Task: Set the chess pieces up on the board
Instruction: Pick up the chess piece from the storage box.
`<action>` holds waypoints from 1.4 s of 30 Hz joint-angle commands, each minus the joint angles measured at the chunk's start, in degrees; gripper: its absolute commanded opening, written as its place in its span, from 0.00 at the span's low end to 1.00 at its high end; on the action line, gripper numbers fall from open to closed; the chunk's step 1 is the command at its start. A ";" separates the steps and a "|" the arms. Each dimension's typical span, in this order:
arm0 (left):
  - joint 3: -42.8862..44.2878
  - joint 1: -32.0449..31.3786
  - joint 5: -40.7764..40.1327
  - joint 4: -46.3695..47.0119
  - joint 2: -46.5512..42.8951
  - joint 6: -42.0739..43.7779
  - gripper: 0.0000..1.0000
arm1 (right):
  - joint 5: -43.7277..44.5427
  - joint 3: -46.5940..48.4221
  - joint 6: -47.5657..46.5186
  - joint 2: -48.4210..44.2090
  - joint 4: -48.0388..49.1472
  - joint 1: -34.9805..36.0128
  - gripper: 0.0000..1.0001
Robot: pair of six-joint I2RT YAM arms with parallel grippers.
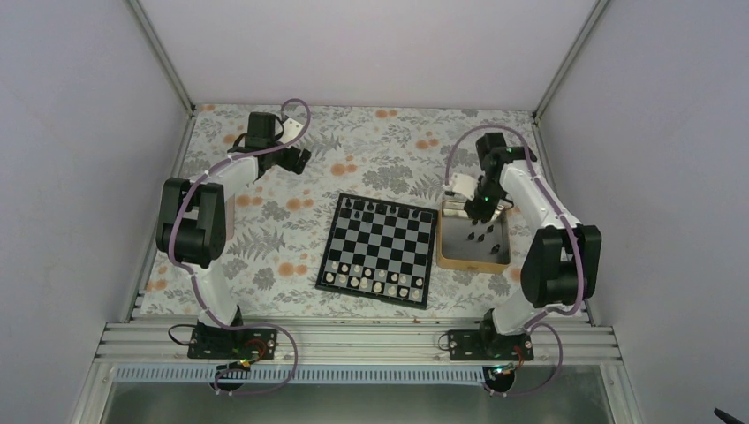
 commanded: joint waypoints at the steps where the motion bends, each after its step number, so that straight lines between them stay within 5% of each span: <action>1: 0.43 0.23 0.48 0.79 -1.28 -0.52 1.00 | 2.28 -6.83 0.92 -1.90 5.61 -2.29 0.27; 13: 0.38 0.22 -0.21 0.74 -1.45 -0.79 1.00 | 2.13 -10.36 0.33 6.02 16.20 -4.69 0.29; 37: 0.86 0.23 0.31 0.37 -0.22 -0.70 1.00 | 1.21 -7.25 -1.23 12.60 16.84 -8.74 0.29; 42: 0.91 0.22 0.26 0.48 -0.22 -0.70 1.00 | -0.64 -6.64 -1.43 12.95 16.93 -8.84 0.19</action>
